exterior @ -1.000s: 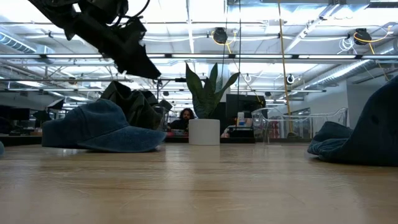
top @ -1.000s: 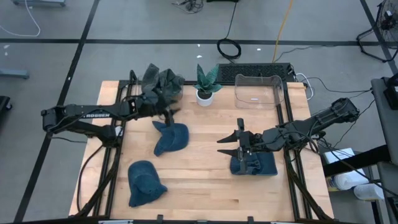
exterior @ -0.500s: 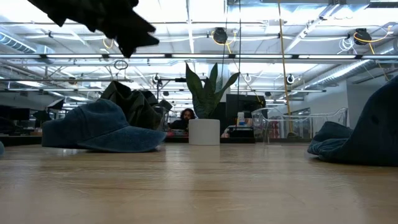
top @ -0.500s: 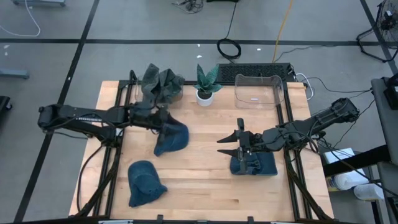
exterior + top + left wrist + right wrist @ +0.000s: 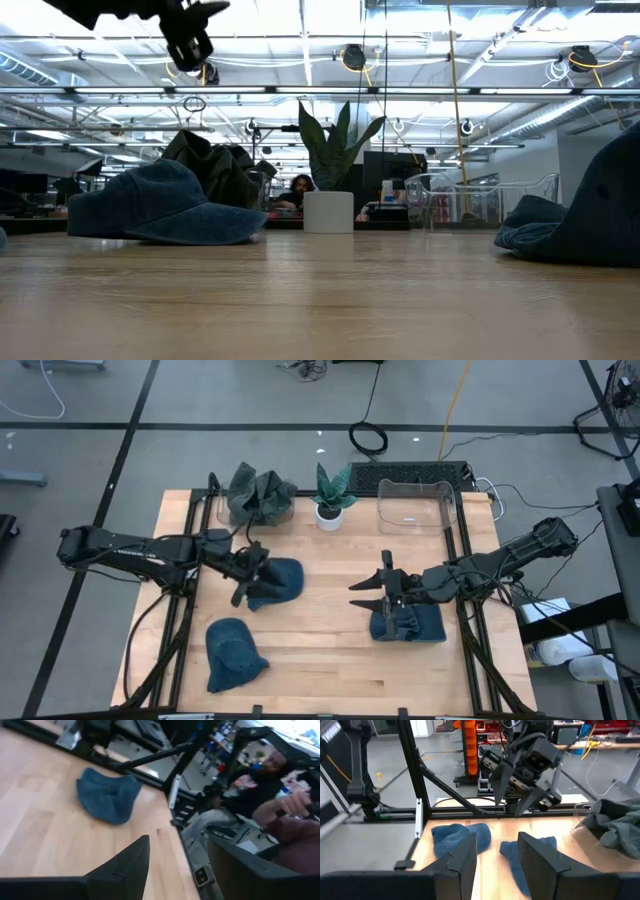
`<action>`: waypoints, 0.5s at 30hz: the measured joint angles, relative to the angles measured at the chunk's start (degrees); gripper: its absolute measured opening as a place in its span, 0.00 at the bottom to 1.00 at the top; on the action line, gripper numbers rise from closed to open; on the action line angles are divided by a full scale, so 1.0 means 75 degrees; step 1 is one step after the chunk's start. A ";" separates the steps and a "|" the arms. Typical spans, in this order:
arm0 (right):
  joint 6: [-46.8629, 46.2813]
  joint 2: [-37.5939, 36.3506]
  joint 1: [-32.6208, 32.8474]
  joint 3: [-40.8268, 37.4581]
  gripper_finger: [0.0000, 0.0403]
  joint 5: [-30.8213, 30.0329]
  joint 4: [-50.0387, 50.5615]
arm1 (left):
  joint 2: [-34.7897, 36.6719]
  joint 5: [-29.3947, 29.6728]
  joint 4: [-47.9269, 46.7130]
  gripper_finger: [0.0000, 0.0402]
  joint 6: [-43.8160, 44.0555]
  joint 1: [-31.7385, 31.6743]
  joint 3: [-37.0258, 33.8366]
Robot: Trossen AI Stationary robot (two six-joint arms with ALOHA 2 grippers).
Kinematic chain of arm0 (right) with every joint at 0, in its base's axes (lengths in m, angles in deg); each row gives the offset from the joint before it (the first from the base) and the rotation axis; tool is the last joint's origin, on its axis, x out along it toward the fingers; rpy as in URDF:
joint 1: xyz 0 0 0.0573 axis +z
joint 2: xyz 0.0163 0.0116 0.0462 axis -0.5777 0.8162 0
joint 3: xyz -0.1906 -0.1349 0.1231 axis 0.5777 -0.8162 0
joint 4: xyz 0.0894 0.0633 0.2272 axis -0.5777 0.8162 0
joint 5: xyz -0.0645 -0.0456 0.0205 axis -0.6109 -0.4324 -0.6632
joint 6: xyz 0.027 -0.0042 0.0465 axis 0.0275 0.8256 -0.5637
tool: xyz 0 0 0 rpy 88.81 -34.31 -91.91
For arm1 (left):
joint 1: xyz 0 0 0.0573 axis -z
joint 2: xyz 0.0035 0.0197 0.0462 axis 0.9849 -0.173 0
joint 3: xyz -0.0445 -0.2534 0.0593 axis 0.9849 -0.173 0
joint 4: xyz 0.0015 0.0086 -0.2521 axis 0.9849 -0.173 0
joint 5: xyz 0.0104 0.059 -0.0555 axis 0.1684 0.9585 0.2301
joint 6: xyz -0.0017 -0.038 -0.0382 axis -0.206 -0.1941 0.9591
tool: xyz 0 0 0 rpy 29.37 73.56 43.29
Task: Pick & Place hat
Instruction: Put the bottom left blue cap into the right transparent bin
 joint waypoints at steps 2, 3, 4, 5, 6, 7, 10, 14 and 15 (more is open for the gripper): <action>-0.0258 0.0000 0.0000 0.0000 0.32 0.0210 0.0030 | 0.0138 -0.0058 -0.0126 0.52 -0.0050 0.0148 -0.0003; -0.0321 0.0000 0.0000 0.0000 0.32 0.0433 0.0039 | 0.0203 -0.0073 -0.0073 0.52 -0.0076 0.0230 -0.0005; -0.0343 0.0000 0.0000 0.0000 0.32 0.0629 0.0039 | 0.0288 -0.0078 -0.0006 0.52 -0.0130 0.0322 -0.0005; -0.0346 0.0003 0.0000 0.0000 0.32 0.0794 0.0039 | 0.0396 -0.0078 -0.0035 0.52 -0.0161 0.0407 -0.0005; -0.0379 0.0003 0.0003 0.0000 0.32 0.0810 0.0023 | 0.0508 -0.0075 -0.0042 0.52 -0.0175 0.0476 -0.0005; -0.0450 0.0003 0.0005 0.0000 0.33 0.0818 0.0006 | 0.0601 -0.0075 -0.0008 0.52 -0.0177 0.0563 -0.0005; -0.0489 0.0000 0.0002 0.0000 0.36 0.0918 -0.0001 | 0.0983 -0.0041 -0.0106 0.52 -0.0210 0.0800 0.0027; -0.0517 0.0000 0.0003 0.0000 0.49 0.1024 -0.0105 | 0.1463 0.0436 -0.0587 0.52 -0.0454 0.1216 0.0287; -0.0518 0.0000 0.0003 0.0000 0.53 0.1039 -0.0174 | 0.1541 0.0671 -0.0849 0.52 -0.0567 0.1338 0.0409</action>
